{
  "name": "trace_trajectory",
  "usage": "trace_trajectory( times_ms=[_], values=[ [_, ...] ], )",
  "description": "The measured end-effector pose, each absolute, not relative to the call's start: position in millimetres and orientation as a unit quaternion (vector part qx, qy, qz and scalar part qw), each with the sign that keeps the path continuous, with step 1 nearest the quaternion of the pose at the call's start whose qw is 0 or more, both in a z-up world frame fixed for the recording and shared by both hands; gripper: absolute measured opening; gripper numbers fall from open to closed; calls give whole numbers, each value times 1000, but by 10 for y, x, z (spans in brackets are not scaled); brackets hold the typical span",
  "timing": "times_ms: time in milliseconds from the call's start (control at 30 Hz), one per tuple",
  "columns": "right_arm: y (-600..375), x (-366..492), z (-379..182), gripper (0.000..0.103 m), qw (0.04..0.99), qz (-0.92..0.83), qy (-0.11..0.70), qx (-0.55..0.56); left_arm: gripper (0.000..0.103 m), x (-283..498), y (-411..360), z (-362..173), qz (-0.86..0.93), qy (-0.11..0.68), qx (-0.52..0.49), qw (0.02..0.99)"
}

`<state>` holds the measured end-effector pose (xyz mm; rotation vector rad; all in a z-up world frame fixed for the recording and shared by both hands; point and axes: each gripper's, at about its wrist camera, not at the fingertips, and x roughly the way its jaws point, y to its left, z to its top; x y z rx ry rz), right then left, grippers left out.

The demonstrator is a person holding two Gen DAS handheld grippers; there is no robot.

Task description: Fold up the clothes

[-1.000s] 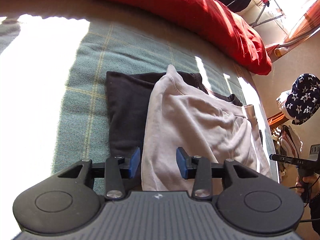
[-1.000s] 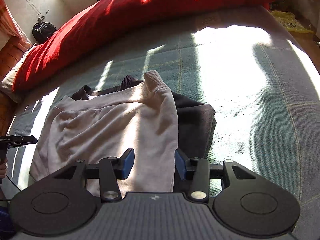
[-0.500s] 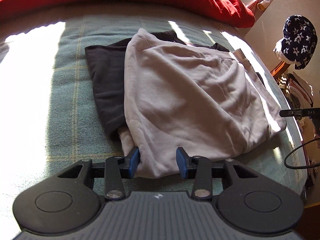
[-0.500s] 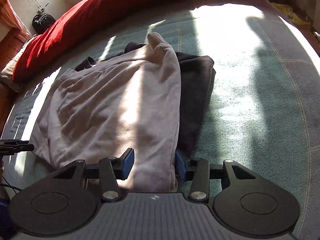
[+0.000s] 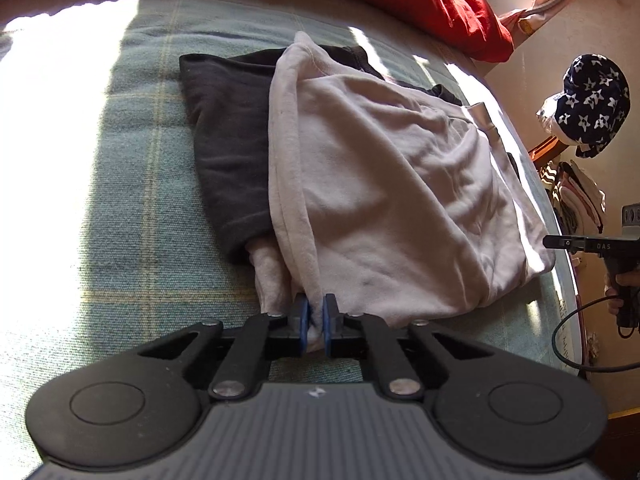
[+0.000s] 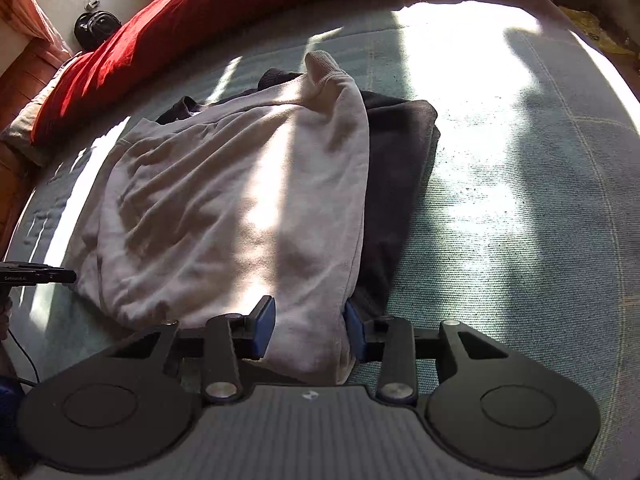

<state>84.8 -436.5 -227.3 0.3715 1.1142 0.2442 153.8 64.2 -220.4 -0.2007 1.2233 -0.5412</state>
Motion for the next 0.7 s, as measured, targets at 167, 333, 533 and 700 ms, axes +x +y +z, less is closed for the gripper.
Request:
trace_trajectory(
  times_ms=[167, 333, 533, 700],
  values=[
    [-4368, 836, -2292, 5, 816, 100, 550, 149, 2, 1539, 655, -2219, -243, 597, -60, 762],
    [-4434, 657, -2340, 5, 799, 81, 580, 136, 3, 1511, 731, -2224, -236, 608, -61, 756],
    [-4519, 747, -1964, 16, 828, 58, 544, 122, 7, 1773, 403, -2173, -270, 572, -31, 774],
    [-4202, 1143, -1739, 30, 857, 113, 495, 90, 21, 1991, 129, -2132, -297, 541, -6, 787]
  ],
)
